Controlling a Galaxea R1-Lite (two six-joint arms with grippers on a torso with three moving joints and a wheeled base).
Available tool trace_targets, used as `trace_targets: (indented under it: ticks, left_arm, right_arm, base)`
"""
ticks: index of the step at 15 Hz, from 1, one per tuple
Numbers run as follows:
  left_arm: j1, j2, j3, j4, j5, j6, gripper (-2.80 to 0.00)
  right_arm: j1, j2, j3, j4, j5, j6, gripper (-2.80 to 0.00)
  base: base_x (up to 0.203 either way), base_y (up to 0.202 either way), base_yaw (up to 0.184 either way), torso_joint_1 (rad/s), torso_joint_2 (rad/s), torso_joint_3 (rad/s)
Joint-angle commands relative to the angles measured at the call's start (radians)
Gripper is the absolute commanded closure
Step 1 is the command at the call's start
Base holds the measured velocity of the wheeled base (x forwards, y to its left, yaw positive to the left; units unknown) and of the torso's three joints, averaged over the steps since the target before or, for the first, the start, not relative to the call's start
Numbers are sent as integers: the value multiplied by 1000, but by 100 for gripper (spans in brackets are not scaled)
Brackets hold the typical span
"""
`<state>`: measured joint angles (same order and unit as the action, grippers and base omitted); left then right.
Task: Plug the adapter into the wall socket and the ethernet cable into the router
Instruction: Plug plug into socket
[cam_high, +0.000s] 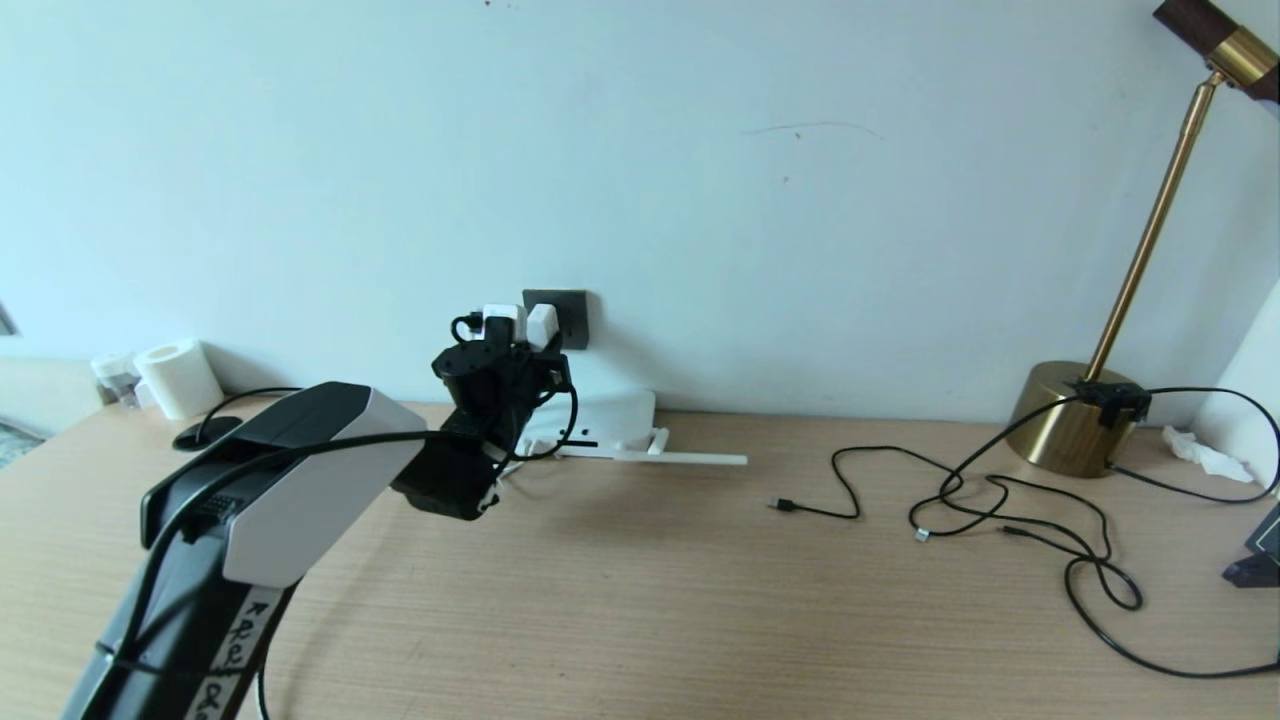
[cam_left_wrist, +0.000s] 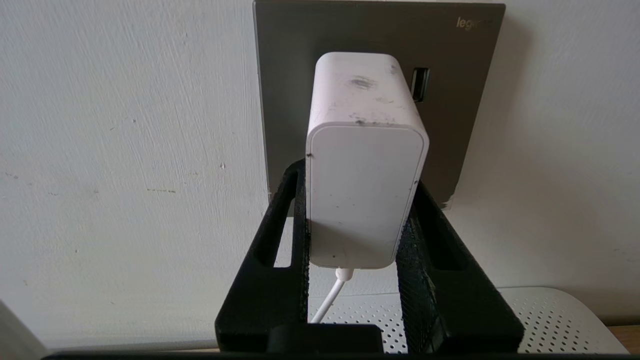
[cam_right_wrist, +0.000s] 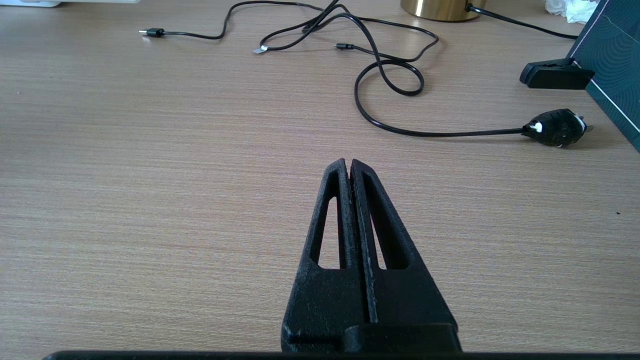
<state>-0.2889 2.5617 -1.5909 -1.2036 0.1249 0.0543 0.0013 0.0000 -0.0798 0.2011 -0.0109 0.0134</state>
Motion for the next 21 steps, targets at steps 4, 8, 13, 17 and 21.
trace_targets:
  ticks: [4,8,13,17,21]
  left_arm:
    - [0,13,-20,-2,1,0,0]
    - [-1,8,-24,1,1,0,0]
    - [0,11,-27,15,1,-1,0]
    - [-1,2,-29,15,-1,-1,0]
    - [-1,-4,-26,17,-1,0,0]
  right_arm:
    - [0,1,0,1,0,0,0]
    - [0,2,0,1,0,0,0]
    - [0,1,0,1,0,0,0]
    - [0,2,0,1,0,0,0]
    - [0,2,0,1,0,0,0]
  base:
    - [0,0,0,0,0,0]
    - [0,0,0,0,0,0]
    - [0,0,0,0,0,0]
    - [0,0,0,0,0,0]
    - [0,0,0,0,0,0]
